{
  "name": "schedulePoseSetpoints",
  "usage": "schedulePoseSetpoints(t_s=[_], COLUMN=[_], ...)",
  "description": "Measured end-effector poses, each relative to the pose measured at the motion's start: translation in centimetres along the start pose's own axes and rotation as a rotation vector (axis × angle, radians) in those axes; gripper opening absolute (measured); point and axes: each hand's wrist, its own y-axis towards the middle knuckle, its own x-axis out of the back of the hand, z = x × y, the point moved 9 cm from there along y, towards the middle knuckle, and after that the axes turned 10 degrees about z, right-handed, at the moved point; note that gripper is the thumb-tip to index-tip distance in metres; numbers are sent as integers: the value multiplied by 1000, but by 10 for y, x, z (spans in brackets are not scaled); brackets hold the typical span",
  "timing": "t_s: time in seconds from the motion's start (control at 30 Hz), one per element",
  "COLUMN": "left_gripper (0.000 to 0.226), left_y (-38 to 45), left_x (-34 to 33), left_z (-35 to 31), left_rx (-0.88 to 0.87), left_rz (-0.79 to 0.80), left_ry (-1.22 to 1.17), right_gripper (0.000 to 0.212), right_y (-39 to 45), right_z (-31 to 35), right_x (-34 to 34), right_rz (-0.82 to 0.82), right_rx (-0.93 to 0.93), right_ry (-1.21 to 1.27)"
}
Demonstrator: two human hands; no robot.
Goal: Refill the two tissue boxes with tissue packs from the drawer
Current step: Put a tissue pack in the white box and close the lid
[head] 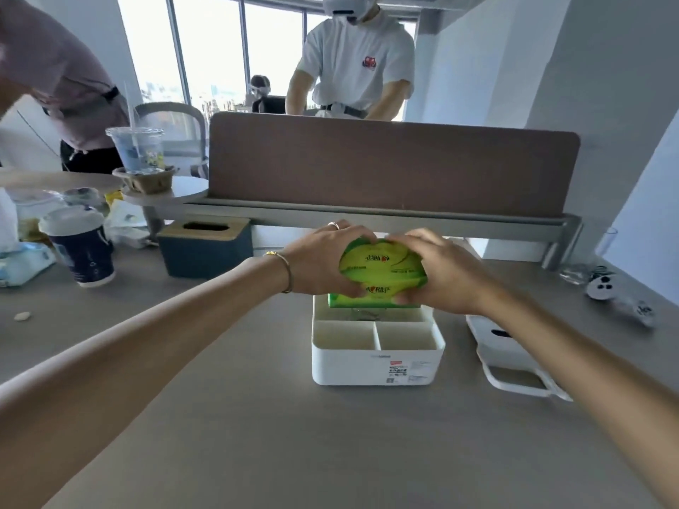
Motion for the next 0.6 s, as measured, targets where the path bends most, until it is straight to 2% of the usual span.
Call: schedulePoseSetpoints(t_s=[0.37, 0.6], left_gripper=[83, 81], left_y=[0, -4], left_x=[-37, -51], left_z=[21, 26], left_rx=[57, 59], left_rz=[154, 134], left_ry=[26, 50], right_gripper=[92, 80], right_y=[5, 5], right_z=[-12, -11], right_x=[-50, -69], right_rz=[81, 161], right_rx=[8, 12], right_ry=[26, 37])
